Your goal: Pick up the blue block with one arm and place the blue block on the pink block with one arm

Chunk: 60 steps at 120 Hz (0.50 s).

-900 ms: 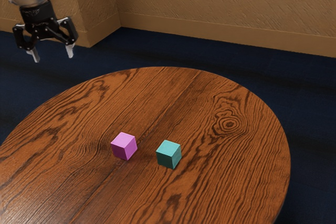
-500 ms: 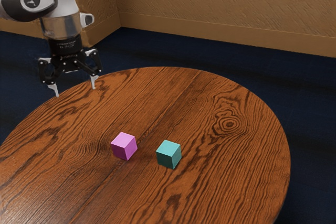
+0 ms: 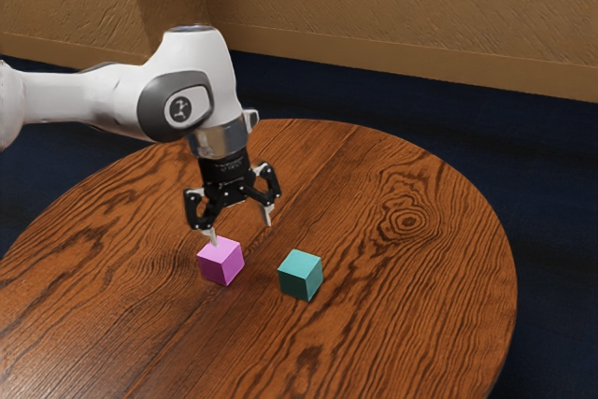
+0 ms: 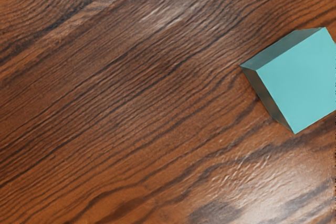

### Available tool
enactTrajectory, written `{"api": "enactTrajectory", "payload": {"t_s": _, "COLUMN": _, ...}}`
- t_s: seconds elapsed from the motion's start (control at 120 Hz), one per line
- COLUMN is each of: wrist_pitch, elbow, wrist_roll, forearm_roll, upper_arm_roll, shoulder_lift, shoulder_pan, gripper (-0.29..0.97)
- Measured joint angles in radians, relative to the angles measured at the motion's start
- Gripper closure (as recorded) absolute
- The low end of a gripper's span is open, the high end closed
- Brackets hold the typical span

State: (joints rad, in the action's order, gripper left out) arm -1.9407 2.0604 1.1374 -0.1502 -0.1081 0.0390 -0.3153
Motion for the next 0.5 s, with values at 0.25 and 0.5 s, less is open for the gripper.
{"api": "enactTrajectory", "payload": {"t_s": 0.25, "wrist_pitch": -0.071, "elbow": -0.001, "wrist_roll": -0.069, "forearm_roll": -0.024, "upper_arm_roll": 0.054, "shoulder_lift": -0.075, "shoulder_pan": 0.040, "gripper": 0.00}}
{"api": "enactTrajectory", "payload": {"t_s": 0.5, "wrist_pitch": -0.138, "elbow": -0.011, "wrist_roll": -0.395, "forearm_roll": 0.064, "upper_arm_roll": 0.064, "shoulder_lift": -0.161, "shoulder_pan": 0.004, "gripper": 0.00}}
